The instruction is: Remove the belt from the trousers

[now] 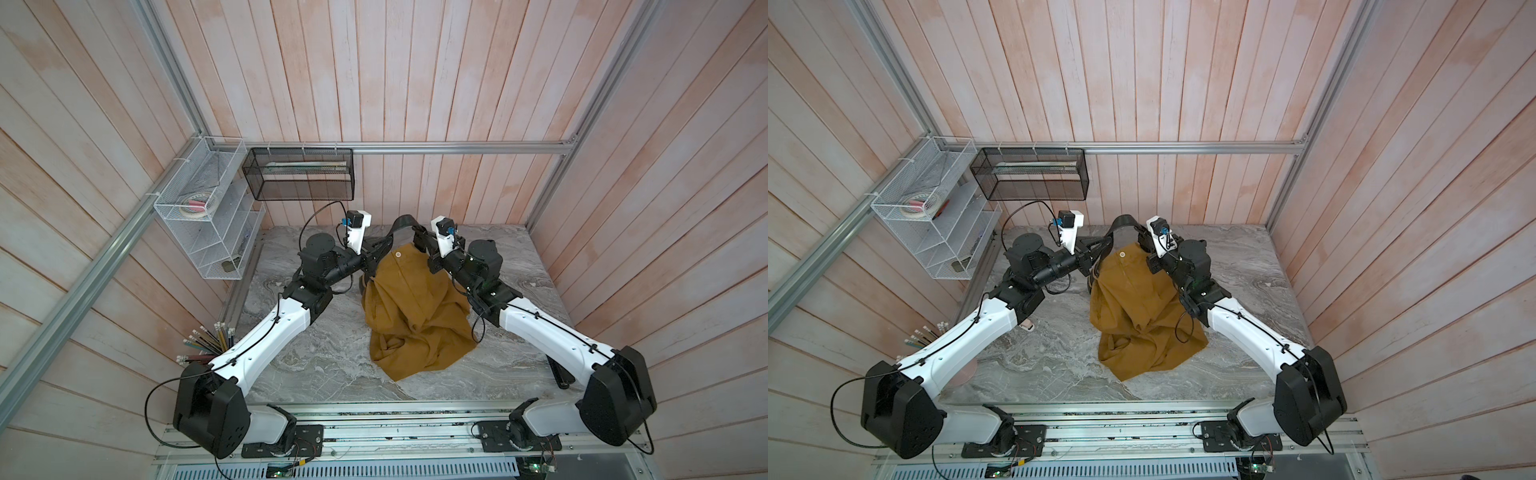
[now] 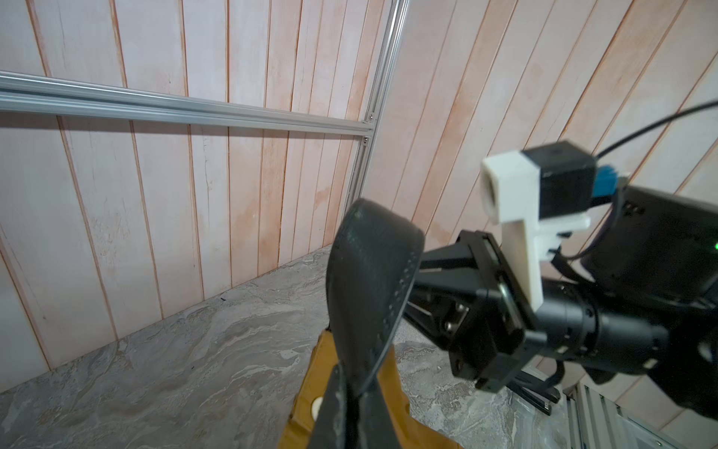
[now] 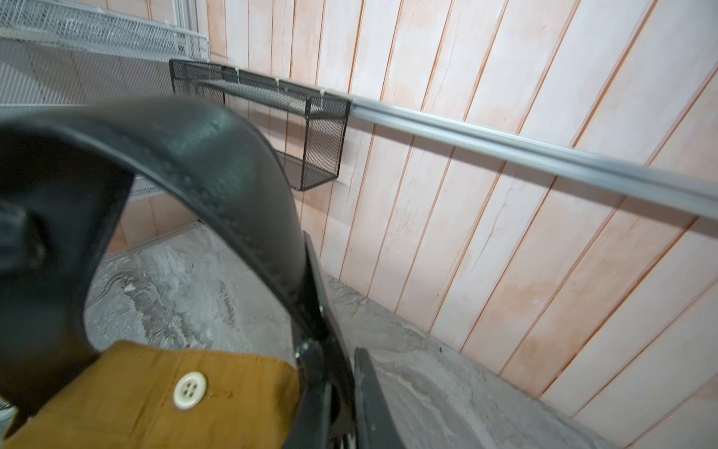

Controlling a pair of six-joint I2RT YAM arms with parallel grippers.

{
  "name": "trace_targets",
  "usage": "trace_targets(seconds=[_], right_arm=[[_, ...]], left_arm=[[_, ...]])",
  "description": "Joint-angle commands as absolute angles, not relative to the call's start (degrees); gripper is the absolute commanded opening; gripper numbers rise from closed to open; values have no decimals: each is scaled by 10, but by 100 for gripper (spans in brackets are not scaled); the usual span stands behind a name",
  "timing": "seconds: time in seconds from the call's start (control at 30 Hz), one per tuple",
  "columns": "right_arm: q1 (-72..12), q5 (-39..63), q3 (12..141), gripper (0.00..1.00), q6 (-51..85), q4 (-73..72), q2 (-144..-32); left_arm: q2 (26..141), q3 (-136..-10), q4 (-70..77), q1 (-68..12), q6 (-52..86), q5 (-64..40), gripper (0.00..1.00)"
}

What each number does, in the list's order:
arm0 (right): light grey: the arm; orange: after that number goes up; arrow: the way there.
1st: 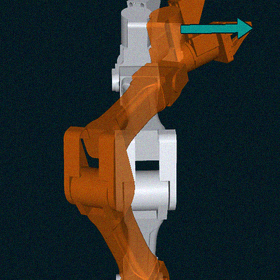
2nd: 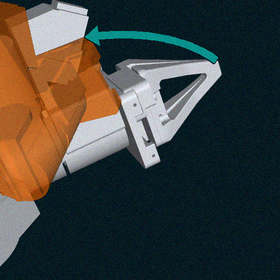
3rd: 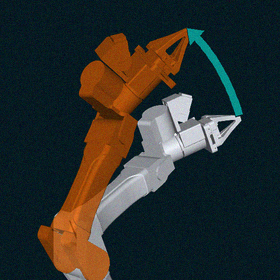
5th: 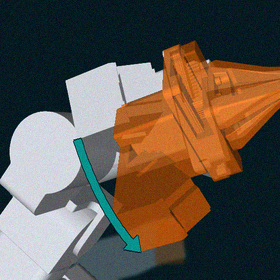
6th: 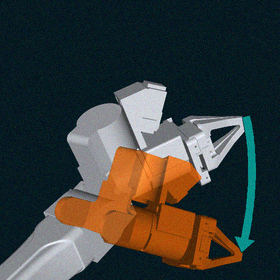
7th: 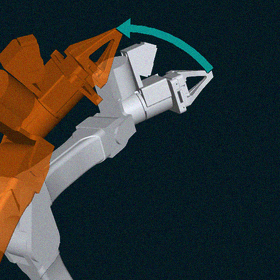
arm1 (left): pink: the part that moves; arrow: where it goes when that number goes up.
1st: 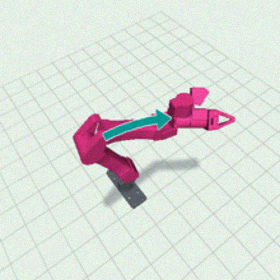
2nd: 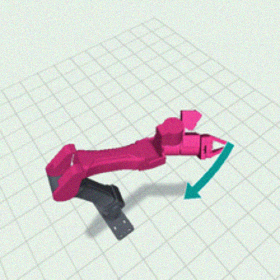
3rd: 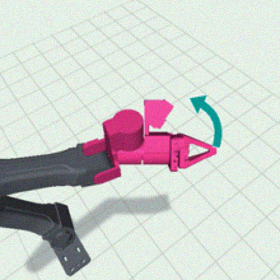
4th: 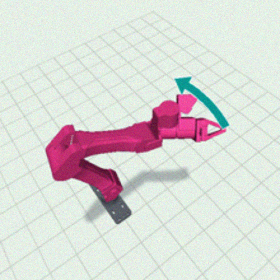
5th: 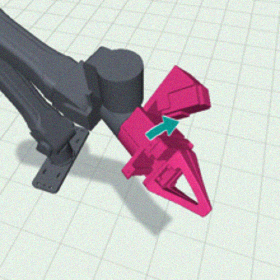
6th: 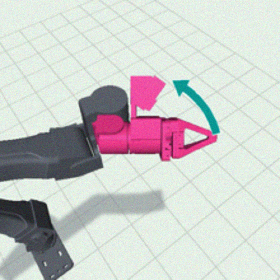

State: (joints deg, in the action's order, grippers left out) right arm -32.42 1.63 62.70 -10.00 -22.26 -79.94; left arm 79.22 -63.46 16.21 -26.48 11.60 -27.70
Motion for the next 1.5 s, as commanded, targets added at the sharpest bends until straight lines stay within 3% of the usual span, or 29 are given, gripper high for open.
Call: trace_targets(seconds=[0.0, 0.13, 0.23, 0.33, 0.5, 0.63, 0.8, 1.33, 1.4, 1.47], right_arm=[[-330, 14, 690, 0, -139, -264, -771], [-344, 18, 692, 0, -155, -272, -760], [-356, 11, 661, 0, -167, -286, -754], [-359, 1, 625, 0, -159, -296, -754], [-359, -11, 601, 0, -140, -289, -760], [-360, -24, 599, 0, -129, -269, -766], [-359, -32, 577, 0, -126, -261, -760], [-357, -34, 549, 0, -117, -244, -753], [-356, -34, 548, 0, -117, -238, -752], [-354, -33, 546, 0, -114, -235, -749]], left_arm=[[801, -608, 204, -269, 121, -288, 8], [811, -587, 223, -268, 108, -291, 17], [811, -581, 222, -269, 94, -285, 40], [804, -587, 202, -276, 66, -256, 54], [788, -605, 157, -322, -42, -126, 60], [791, -615, 158, -361, -110, -7, 61], [804, -637, 155, -377, -136, 59, 62], [886, -768, 7, -414, -269, 40, 62], [888, -774, 6, -417, -272, 37, 55], [889, -776, 6, -417, -271, 36, 34]])
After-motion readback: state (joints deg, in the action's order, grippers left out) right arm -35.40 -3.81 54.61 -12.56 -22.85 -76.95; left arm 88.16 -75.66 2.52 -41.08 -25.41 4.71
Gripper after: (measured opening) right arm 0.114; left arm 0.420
